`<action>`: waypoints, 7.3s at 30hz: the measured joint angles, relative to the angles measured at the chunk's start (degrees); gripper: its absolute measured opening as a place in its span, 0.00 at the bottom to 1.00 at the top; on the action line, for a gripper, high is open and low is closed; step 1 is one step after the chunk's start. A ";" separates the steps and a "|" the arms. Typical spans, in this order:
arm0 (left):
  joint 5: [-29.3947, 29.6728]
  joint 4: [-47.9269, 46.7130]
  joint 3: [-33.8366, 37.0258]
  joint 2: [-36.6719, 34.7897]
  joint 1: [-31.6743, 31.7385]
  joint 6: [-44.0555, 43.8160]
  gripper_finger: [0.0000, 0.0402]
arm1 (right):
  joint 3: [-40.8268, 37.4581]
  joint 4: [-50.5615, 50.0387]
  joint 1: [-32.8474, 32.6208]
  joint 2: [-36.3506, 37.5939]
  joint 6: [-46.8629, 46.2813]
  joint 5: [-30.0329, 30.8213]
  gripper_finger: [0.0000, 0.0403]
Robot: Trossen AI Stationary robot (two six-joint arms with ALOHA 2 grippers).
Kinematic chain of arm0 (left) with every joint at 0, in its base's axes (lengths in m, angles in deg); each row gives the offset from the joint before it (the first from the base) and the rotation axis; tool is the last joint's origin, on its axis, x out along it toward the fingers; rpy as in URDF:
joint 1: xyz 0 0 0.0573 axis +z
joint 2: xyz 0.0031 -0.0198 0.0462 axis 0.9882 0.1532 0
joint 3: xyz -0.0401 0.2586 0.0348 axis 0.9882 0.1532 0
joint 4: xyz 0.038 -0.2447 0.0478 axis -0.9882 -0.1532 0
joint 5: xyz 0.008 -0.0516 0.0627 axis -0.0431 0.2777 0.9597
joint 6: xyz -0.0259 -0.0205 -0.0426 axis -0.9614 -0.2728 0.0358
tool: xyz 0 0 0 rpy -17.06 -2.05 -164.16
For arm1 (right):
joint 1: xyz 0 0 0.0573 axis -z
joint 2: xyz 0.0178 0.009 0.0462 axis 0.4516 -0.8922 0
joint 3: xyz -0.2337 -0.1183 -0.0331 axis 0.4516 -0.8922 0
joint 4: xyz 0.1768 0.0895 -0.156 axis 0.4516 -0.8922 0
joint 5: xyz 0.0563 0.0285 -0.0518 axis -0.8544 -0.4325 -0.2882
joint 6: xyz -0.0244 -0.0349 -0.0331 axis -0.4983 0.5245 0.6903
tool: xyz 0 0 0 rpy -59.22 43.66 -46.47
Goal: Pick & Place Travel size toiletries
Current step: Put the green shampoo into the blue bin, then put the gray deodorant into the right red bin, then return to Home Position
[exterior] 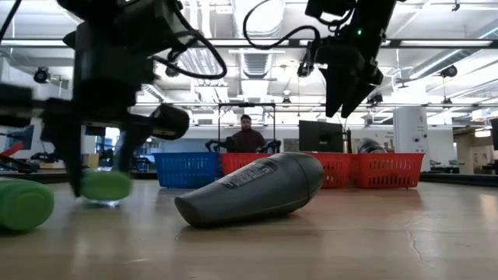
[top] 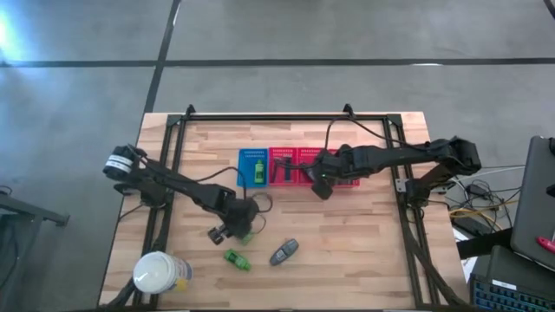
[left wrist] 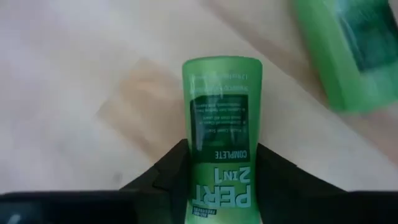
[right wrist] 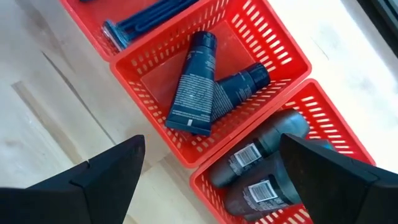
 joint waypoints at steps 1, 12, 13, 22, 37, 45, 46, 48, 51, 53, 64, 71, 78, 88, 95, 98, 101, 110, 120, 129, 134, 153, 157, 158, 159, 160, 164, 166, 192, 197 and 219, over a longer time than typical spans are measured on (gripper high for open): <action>-0.17 -0.04 0.01 -0.53 0.66 -3.97 0.33 | 0.00 0.02 -0.09 0.41 -0.58 0.00 0.91; 4.66 14.10 4.49 -17.41 12.72 -66.70 0.32 | -0.81 -0.07 -0.28 10.05 -10.07 3.72 0.91; 7.68 15.05 4.77 -19.17 14.08 -72.09 0.32 | -1.19 -0.11 -0.28 10.59 -10.75 4.38 0.91; 24.11 15.24 9.81 -21.32 27.38 -102.26 0.32 | -5.71 0.36 -0.28 10.00 -16.02 5.20 0.91; 21.79 14.68 6.75 -16.77 30.04 -94.10 0.61 | -5.52 2.93 -0.30 9.52 -14.21 5.37 0.91; -3.32 10.37 6.11 -28.31 26.05 -54.01 0.62 | -5.51 2.96 -0.28 9.52 -11.08 5.20 0.91; -9.79 8.41 6.17 -29.71 23.85 -47.47 0.61 | -5.51 2.97 -0.28 9.52 -10.39 5.09 0.91; -14.11 4.11 6.17 -31.35 18.22 -40.79 0.61 | -5.51 2.97 -0.28 9.52 -9.28 5.00 0.91; -10.14 1.23 5.70 -31.36 7.87 -37.00 0.61 | -5.51 2.97 -0.28 9.52 -8.79 4.96 0.91; -5.54 1.89 5.63 -29.88 0.18 -36.33 0.61 | -5.51 2.97 -0.28 9.52 -8.83 4.90 0.91; 9.43 6.33 4.44 -13.17 -18.77 -42.91 0.61 | -5.51 2.91 -0.28 9.52 -9.09 4.02 0.91; 7.29 7.39 0.63 -4.25 -18.89 -44.38 0.61 | -5.81 2.74 -0.28 9.52 -9.09 2.65 0.91; 9.33 7.15 -0.10 1.34 -18.69 -46.54 0.61 | -5.97 1.89 -0.27 9.52 -9.05 2.60 0.91; 10.40 3.62 0.82 -1.77 -14.79 -50.01 0.32 | -6.01 1.05 -0.28 9.52 -9.07 2.64 0.91; 17.82 4.61 2.23 -15.02 0.71 -71.69 0.32 | -6.01 1.05 -0.28 9.54 -9.40 3.28 0.91; 28.01 4.74 2.83 -21.72 10.08 -88.76 0.35 | -6.05 1.09 -0.28 9.54 -10.10 3.38 0.91; 32.66 4.97 4.58 -24.52 18.71 -96.86 0.45 | -6.10 1.11 -0.28 9.52 -10.66 3.89 0.91; 15.60 18.83 8.03 -14.32 29.18 -96.58 0.50 | -6.09 1.80 -0.32 9.54 -5.62 2.80 0.91; 12.86 9.96 7.77 -22.69 26.42 -74.35 0.53 | -6.43 15.93 -6.55 6.79 25.25 -15.15 0.91; 15.78 -3.59 7.71 -39.26 17.62 -59.38 0.53 | -2.51 21.17 -12.25 -4.91 47.82 -22.07 0.91; 21.18 -10.52 8.06 -43.15 13.30 -64.06 0.53 | 2.74 21.04 -16.65 -11.61 52.85 -27.88 0.91; 19.81 -13.64 8.10 -43.32 11.02 -63.09 0.53 | 15.08 31.24 -18.86 -34.00 39.55 -30.83 0.89; 18.04 -14.50 8.10 -43.78 10.93 -61.78 0.53 | 18.78 26.57 -18.89 -36.98 37.64 -29.52 0.75; 17.86 -14.67 8.12 -43.90 10.91 -61.74 0.53 | 19.19 25.51 -18.86 -37.41 37.79 -29.53 0.70; 17.73 -14.59 8.12 -44.13 10.91 -61.74 0.53 | 19.37 25.14 -18.86 -37.72 38.05 -29.47 0.64; 17.64 -14.58 8.12 -44.37 10.91 -61.74 0.53 | 19.45 24.67 -18.82 -37.74 38.04 -29.37 0.59; 17.50 -14.81 8.12 -45.54 10.87 -61.76 0.53 | 20.15 19.69 -18.32 -36.46 36.00 -28.33 0.50; 17.52 -14.72 8.12 -46.18 10.83 -61.74 0.53 | 19.91 15.45 -17.63 -34.61 34.18 -26.34 0.50; 31.87 -8.17 8.12 -49.26 10.91 -58.53 0.53 | -20.17 8.85 10.01 10.53 -42.57 0.00 0.55; 32.21 -8.15 8.12 -49.25 10.96 -58.63 0.53 | -18.51 9.03 10.08 9.78 -41.77 3.69 0.58; 32.20 -8.40 7.53 -49.58 11.04 -56.29 0.53 | -4.73 3.14 7.40 11.20 -26.80 7.55 0.46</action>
